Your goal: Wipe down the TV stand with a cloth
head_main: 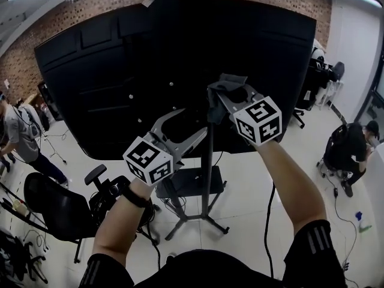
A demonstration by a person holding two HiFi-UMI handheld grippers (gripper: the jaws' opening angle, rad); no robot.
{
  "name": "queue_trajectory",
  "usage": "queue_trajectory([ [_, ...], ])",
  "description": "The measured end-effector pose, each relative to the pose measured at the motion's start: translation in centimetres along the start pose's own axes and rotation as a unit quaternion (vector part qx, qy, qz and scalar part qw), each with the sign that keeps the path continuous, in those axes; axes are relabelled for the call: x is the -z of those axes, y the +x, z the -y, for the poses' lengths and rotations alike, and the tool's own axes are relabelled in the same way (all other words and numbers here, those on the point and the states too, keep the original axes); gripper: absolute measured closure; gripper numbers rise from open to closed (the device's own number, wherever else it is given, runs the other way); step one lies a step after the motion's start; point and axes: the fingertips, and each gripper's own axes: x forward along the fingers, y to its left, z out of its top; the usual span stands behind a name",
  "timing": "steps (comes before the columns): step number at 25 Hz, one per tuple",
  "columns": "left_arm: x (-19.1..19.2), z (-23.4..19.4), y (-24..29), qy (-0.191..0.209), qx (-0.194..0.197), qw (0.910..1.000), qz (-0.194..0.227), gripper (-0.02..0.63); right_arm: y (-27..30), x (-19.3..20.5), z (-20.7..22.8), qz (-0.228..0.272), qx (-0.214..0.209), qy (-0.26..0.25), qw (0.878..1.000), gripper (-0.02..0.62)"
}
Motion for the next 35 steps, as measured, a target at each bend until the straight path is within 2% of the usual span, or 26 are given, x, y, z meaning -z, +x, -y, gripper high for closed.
queue_trajectory([
  [6,4.0,-0.2,0.2,-0.004,-0.010,0.9995,-0.028,0.310,-0.5,4.6,-1.9,-0.014,0.000,0.008,1.000,0.561],
  [17,10.8,0.7,-0.9,-0.042,-0.013,0.9972,-0.061,0.310,-0.9,10.8,-5.1,-0.042,-0.003,0.043,0.998,0.546],
  [23,15.0,0.8,-1.7,-0.091,-0.013,0.9922,-0.084,0.310,-1.2,14.4,-6.7,-0.071,0.000,0.055,0.996,0.541],
  [29,19.8,1.8,-2.5,-0.076,-0.005,0.9898,-0.120,0.310,-1.7,17.7,-8.7,-0.095,0.000,0.068,0.993,0.525],
  [35,24.1,2.2,-3.7,-0.101,-0.002,0.9837,-0.149,0.308,-1.9,21.9,-10.4,-0.126,0.004,0.084,0.988,0.518],
])
